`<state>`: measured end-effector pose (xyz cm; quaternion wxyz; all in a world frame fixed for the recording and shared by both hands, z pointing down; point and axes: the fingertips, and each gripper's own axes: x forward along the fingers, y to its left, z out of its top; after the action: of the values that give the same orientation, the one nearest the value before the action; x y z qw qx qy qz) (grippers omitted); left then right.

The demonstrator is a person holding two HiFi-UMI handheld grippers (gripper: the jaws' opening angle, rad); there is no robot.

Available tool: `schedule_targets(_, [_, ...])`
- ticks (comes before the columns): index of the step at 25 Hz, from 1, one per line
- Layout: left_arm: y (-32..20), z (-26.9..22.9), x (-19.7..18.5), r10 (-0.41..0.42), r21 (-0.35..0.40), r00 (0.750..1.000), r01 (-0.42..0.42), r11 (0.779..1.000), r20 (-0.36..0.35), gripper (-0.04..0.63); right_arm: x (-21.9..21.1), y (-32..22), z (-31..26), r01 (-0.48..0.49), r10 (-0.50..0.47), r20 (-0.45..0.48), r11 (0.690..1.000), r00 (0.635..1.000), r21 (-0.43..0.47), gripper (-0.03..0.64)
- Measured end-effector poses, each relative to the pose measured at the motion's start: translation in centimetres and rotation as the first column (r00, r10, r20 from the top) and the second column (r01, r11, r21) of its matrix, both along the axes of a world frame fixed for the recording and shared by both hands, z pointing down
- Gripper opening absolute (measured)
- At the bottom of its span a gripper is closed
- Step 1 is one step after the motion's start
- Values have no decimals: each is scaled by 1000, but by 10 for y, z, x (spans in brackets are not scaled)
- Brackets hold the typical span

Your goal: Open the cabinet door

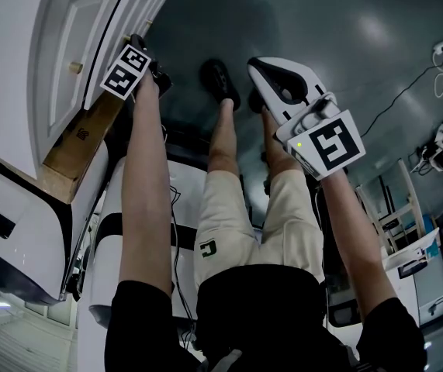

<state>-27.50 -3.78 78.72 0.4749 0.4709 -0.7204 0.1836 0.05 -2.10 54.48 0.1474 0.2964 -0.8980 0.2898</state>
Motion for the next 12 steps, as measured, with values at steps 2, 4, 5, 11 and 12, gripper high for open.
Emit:
schedule_targets(2, [4,0,4,-2,0,1000,2,1000,-3,89,0,1,-1,0,0,2,1000,1000,2,18])
schedule_targets(4, [8,0,8,-8,-1,1000,8,1000,-6,89,1,5,-1,12,-12,-4,1000,1000,0,17])
schedule_targets(5, [9,0,10,-10,-1,1000,10,1000,-7,89,1,4,-3,5,-5,5,1000,1000,4,17])
schedule_targets(11, [21,0,25,-30,-8,999,30,1000,-18,89,5,8,-4,10,-10,8,1000,1000,4,18])
schedule_targets(12, [22,-1,29,-38,-9,999,38,999,-19,87,8,10,-3,18,-18,0,1000,1000,1,18])
